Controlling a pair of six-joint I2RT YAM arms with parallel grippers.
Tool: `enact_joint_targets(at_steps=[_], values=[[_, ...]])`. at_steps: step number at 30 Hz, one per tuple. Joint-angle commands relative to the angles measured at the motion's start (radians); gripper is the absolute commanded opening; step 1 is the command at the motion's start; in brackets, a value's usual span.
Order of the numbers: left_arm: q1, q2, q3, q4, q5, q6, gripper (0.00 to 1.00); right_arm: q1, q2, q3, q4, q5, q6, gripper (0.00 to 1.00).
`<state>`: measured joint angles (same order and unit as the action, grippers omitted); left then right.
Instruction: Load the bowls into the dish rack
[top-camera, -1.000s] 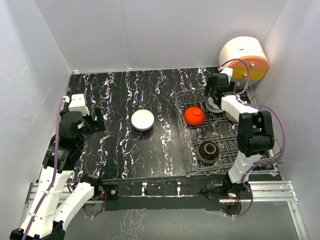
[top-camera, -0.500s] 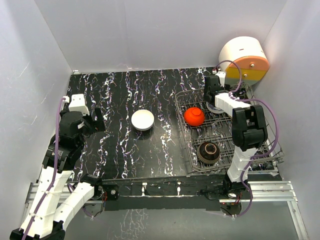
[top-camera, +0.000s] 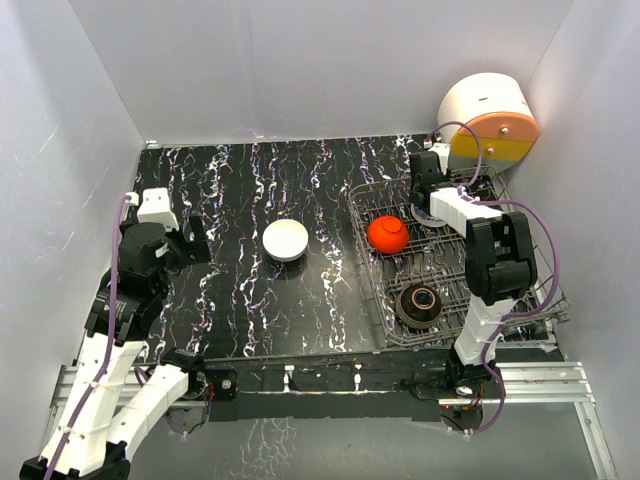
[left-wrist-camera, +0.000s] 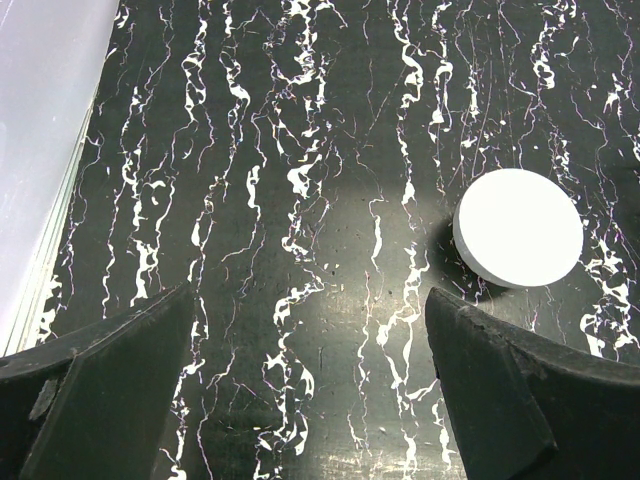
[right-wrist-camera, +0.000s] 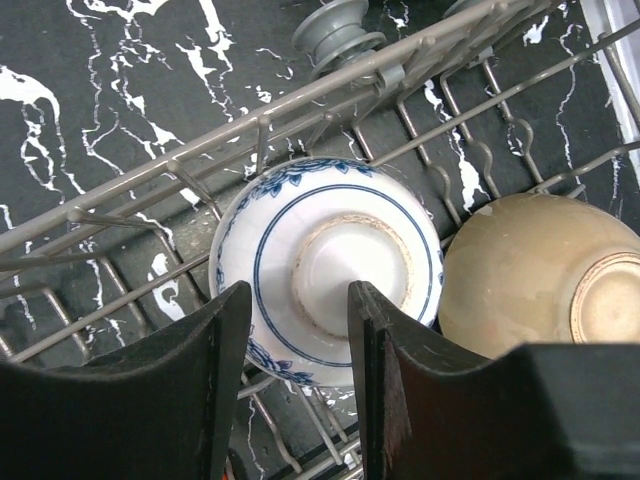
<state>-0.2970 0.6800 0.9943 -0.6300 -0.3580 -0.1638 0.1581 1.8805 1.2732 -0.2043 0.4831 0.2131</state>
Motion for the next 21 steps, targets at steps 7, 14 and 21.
enact_joint_targets(at_steps=[7, 14, 21], values=[[-0.004, -0.006, 0.003, 0.0, -0.012, 0.011, 0.97, 0.004, -0.18, -0.02, 0.048, -0.142, 0.034, 0.57], [-0.004, -0.022, -0.009, 0.011, 0.004, 0.009, 0.97, 0.039, -0.295, -0.015, -0.018, -0.294, 0.051, 0.79], [-0.004, -0.003, 0.032, -0.021, -0.042, -0.013, 0.97, 0.234, -0.294, 0.064, -0.092, -0.249, 0.043, 0.99]])
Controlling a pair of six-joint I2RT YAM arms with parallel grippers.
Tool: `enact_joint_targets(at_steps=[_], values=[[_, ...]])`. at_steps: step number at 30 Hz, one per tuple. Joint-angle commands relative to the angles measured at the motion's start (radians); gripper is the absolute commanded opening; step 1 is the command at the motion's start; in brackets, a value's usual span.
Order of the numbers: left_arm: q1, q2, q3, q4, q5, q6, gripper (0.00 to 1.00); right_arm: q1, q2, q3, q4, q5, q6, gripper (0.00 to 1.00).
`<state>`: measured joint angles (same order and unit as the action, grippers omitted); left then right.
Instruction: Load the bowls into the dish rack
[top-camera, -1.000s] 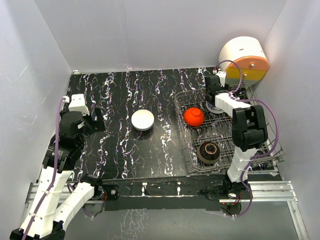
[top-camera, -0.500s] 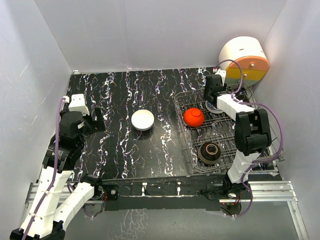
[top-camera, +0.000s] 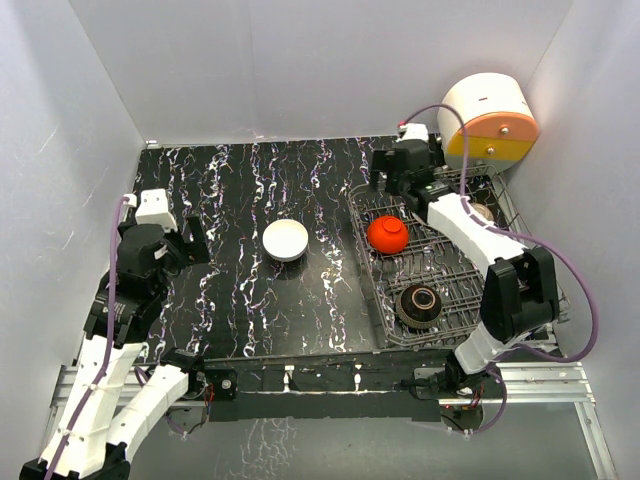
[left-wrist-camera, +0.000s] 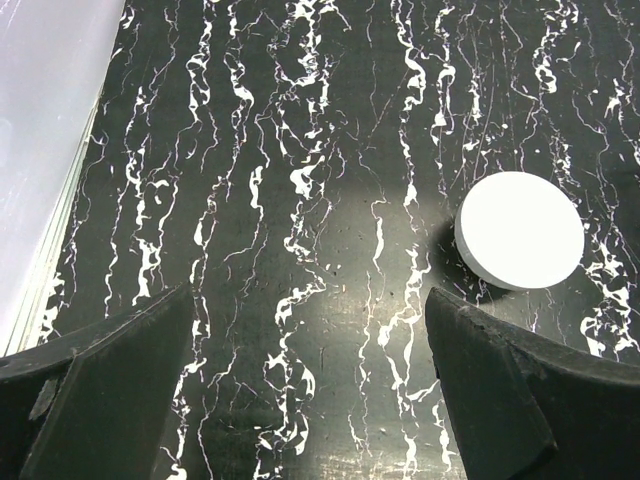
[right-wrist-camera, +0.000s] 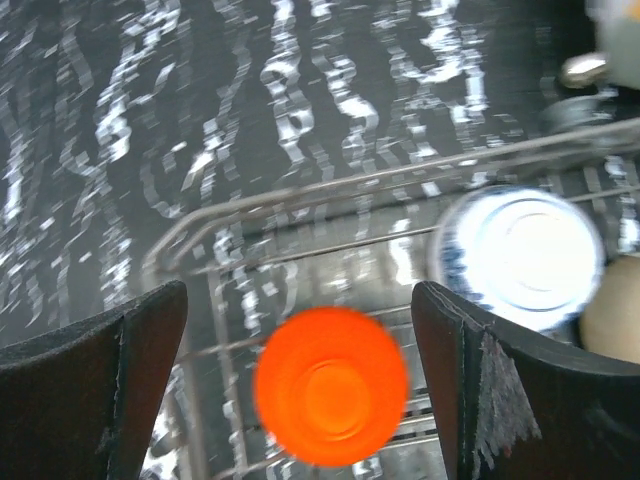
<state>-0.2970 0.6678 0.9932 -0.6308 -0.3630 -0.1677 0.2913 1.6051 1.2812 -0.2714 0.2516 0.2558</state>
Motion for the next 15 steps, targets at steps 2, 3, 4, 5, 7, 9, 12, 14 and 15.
enact_joint_targets(at_steps=[2, 3, 4, 5, 7, 9, 12, 14, 15], values=[[-0.004, 0.012, 0.046, -0.031, -0.039, -0.017, 0.97, 0.158, -0.022, 0.058, -0.022, -0.022, 0.006, 0.99], [-0.004, 0.013, 0.05, -0.036, -0.038, -0.023, 0.97, 0.189, -0.021, 0.061, -0.022, -0.032, 0.009, 0.99], [-0.004, 0.014, 0.057, -0.04, -0.036, -0.031, 0.97, 0.218, -0.019, 0.063, -0.022, -0.042, 0.014, 0.99], [-0.004, 0.015, 0.066, -0.047, -0.036, -0.038, 0.97, 0.252, -0.016, 0.066, -0.018, -0.055, 0.018, 0.99], [-0.004, 0.018, 0.091, -0.063, -0.036, -0.054, 0.97, 0.321, -0.006, 0.07, -0.015, -0.072, 0.022, 0.99], [-0.004, 0.021, 0.121, -0.078, -0.033, -0.067, 0.97, 0.39, 0.01, 0.068, -0.007, -0.098, 0.008, 0.99], [-0.004, 0.018, 0.163, -0.097, -0.031, -0.078, 0.97, 0.48, 0.044, 0.059, 0.027, -0.212, -0.047, 0.99], [-0.004, 0.017, 0.196, -0.116, -0.035, -0.088, 0.97, 0.527, 0.081, 0.071, 0.026, -0.25, -0.08, 0.98], [-0.004, 0.015, 0.21, -0.125, -0.04, -0.093, 0.97, 0.545, 0.097, 0.079, 0.026, -0.261, -0.1, 0.98]])
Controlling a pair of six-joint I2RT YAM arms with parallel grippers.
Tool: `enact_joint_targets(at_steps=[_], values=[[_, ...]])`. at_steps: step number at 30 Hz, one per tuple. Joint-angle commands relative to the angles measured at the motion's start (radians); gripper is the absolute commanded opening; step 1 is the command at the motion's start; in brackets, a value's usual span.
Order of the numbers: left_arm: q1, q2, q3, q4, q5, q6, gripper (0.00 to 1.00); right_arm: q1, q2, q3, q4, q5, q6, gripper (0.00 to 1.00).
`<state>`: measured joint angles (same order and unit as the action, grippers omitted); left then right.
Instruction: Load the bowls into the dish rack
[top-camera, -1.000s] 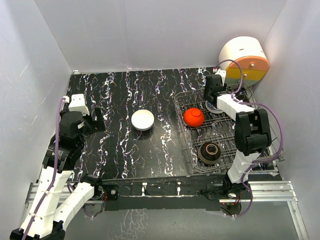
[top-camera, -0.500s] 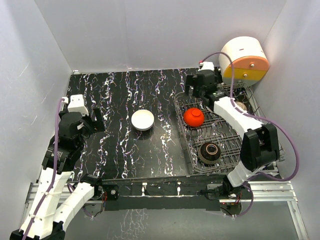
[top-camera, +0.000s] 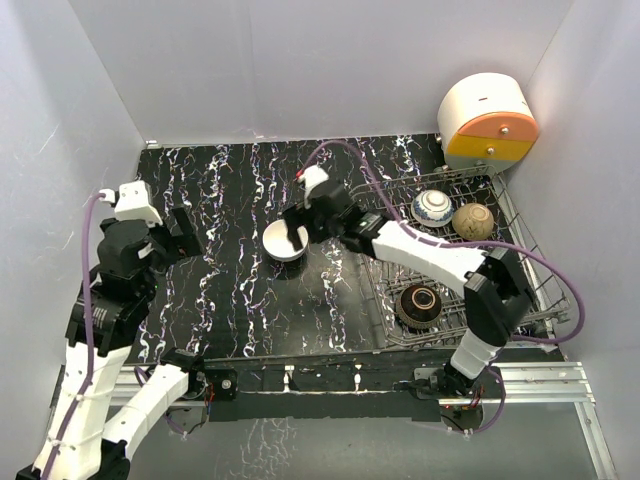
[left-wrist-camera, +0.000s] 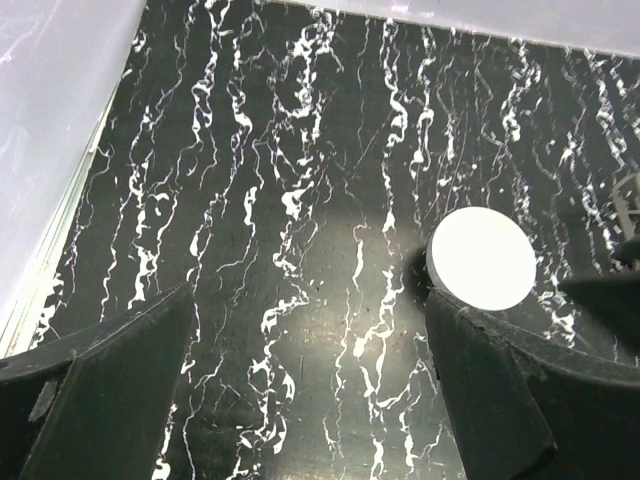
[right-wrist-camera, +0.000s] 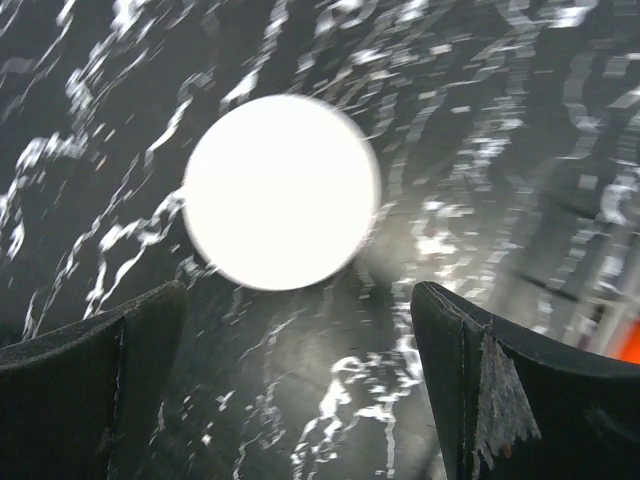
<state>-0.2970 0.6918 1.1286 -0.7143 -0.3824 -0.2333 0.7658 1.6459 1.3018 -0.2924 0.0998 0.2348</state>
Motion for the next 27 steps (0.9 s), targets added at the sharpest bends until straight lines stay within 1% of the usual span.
enact_joint_targets(at_steps=[1, 5, 9, 16, 17, 19, 22, 26, 27], values=[[-0.004, -0.011, 0.087, -0.053, -0.026, -0.032, 0.97, 0.088, 0.074, 0.066, 0.048, -0.113, -0.096, 0.97], [-0.004, -0.032, 0.129, -0.086, -0.056, -0.05, 0.97, 0.111, 0.156, 0.097, 0.076, -0.165, -0.124, 0.95], [-0.004, -0.047, 0.158, -0.108, -0.066, -0.051, 0.97, 0.125, 0.257, 0.173, 0.058, -0.18, -0.161, 0.91], [-0.004, -0.057, 0.175, -0.147, -0.086, -0.046, 0.97, 0.165, 0.397, 0.281, 0.036, -0.06, -0.243, 0.87], [-0.004, -0.057, 0.175, -0.149, -0.088, -0.045, 0.97, 0.165, 0.414, 0.292, 0.032, -0.047, -0.248, 0.85], [-0.004, -0.057, 0.174, -0.151, -0.09, -0.041, 0.97, 0.166, 0.444, 0.312, 0.017, -0.035, -0.254, 0.83], [-0.004, -0.057, 0.17, -0.148, -0.095, -0.036, 0.97, 0.168, 0.452, 0.315, 0.014, -0.031, -0.256, 0.74], [-0.004, -0.056, 0.157, -0.138, -0.096, -0.032, 0.97, 0.17, 0.453, 0.3, 0.013, -0.021, -0.251, 0.67], [-0.004, -0.056, 0.153, -0.135, -0.096, -0.033, 0.97, 0.171, 0.453, 0.295, 0.014, -0.013, -0.251, 0.62]])
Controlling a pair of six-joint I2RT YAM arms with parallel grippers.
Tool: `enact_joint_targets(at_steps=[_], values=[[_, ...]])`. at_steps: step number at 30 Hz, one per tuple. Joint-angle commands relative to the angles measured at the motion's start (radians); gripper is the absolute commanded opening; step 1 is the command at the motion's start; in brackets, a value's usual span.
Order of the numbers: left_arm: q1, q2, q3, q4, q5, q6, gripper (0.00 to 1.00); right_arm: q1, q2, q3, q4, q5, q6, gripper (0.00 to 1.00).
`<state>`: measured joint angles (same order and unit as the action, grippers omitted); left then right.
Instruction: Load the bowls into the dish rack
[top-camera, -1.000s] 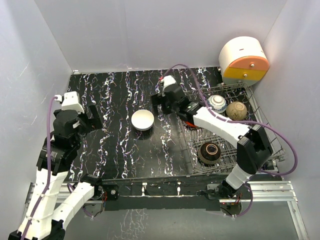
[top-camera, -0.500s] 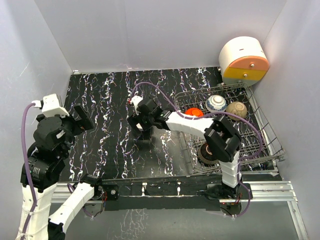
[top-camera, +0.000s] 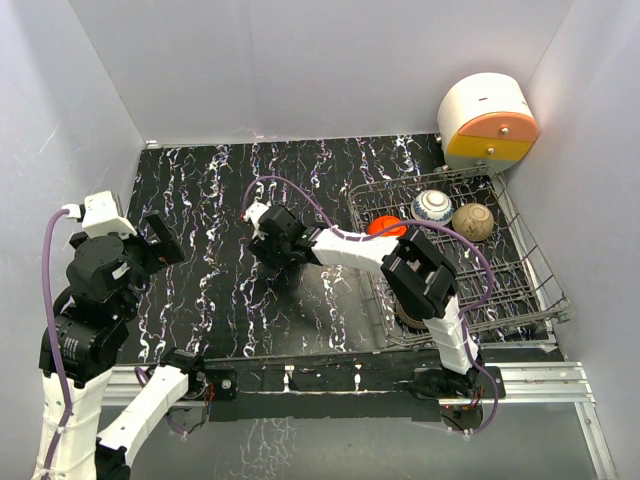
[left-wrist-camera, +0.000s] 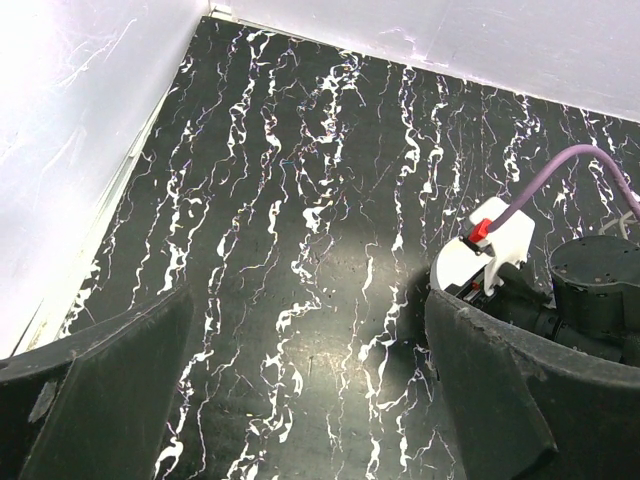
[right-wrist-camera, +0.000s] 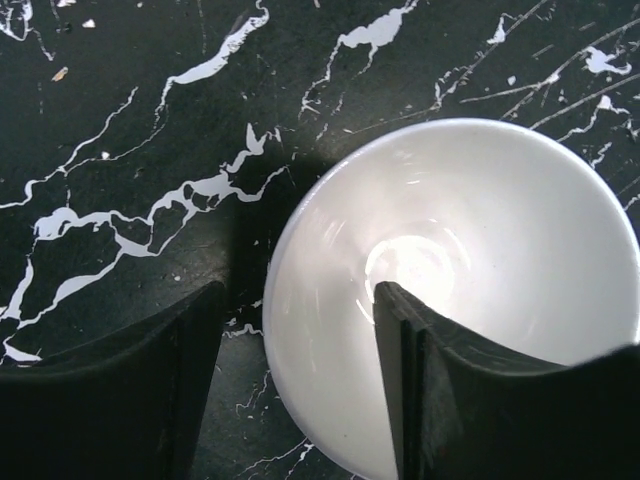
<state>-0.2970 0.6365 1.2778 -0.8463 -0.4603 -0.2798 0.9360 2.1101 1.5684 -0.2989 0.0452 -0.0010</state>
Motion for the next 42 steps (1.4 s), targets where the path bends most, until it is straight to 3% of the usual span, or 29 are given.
enact_joint_targets(at_steps=[1, 7, 10, 14, 21, 30, 34, 42], values=[[-0.004, 0.0, 0.0, -0.002, -0.017, 0.014, 0.97, 0.001, -0.01, 0.025, 0.02, 0.05, -0.011, 0.55], [-0.004, -0.001, -0.016, 0.001, -0.015, 0.011, 0.97, 0.008, -0.022, -0.002, 0.026, 0.105, 0.007, 0.32], [-0.004, -0.003, -0.023, 0.004, -0.018, 0.014, 0.97, 0.009, -0.028, -0.016, 0.034, 0.114, 0.017, 0.08], [-0.005, -0.007, -0.034, 0.007, -0.019, 0.014, 0.97, 0.009, -0.076, -0.06, 0.066, 0.114, 0.074, 0.08], [-0.004, -0.01, -0.041, 0.014, -0.024, 0.023, 0.97, -0.007, -0.307, -0.241, 0.268, 0.026, 0.194, 0.08], [-0.005, -0.027, -0.047, 0.036, -0.02, 0.037, 0.97, -0.239, -0.622, -0.5, 0.527, -0.336, 0.508, 0.08], [-0.004, -0.031, -0.041, 0.052, -0.004, 0.041, 0.97, -0.332, -0.774, -0.567, 0.492, -0.364, 0.571, 0.08], [-0.004, -0.035, -0.04, 0.079, 0.043, 0.055, 0.97, -0.513, -1.152, -0.691, 0.24, -0.201, 0.62, 0.08]])
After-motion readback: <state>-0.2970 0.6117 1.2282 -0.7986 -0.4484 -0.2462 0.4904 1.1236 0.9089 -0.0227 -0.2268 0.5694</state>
